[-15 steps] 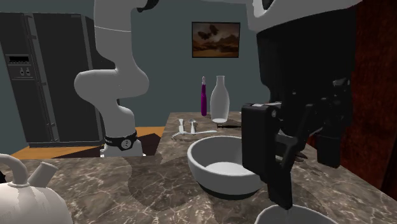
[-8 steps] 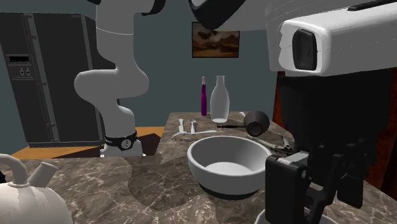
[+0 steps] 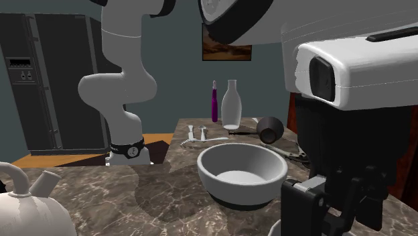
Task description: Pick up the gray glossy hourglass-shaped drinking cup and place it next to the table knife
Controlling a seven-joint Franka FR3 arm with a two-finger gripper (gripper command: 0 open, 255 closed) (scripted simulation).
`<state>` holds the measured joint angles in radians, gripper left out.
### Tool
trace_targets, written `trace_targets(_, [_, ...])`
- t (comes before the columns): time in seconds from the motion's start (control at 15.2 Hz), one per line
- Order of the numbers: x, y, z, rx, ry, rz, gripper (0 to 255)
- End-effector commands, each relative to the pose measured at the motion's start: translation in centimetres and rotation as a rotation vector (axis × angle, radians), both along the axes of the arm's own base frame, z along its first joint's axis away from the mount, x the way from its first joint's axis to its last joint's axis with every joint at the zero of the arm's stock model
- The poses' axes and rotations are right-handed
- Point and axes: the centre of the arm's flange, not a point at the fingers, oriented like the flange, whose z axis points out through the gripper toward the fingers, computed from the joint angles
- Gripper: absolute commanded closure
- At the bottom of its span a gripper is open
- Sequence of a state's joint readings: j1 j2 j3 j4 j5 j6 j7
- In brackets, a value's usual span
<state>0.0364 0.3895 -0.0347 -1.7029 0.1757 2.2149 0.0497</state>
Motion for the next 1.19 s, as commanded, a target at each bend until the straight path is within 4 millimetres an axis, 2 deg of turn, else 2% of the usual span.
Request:
trace_targets(0.0, [0.0, 0.0, 0.0, 0.0, 0.0, 0.0, 0])
trace_targets(0.07, [0.0, 0.0, 0.0, 0.0, 0.0, 0.0, 0])
trace_targets(0.13, [0.0, 0.0, 0.0, 0.0, 0.0, 0.0, 255])
trace_targets(0.73, [0.0, 0.0, 0.0, 0.0, 0.0, 0.0, 255])
trace_targets(1.12, [0.0, 0.0, 3.2, 0.0, 0.0, 0.0, 255])
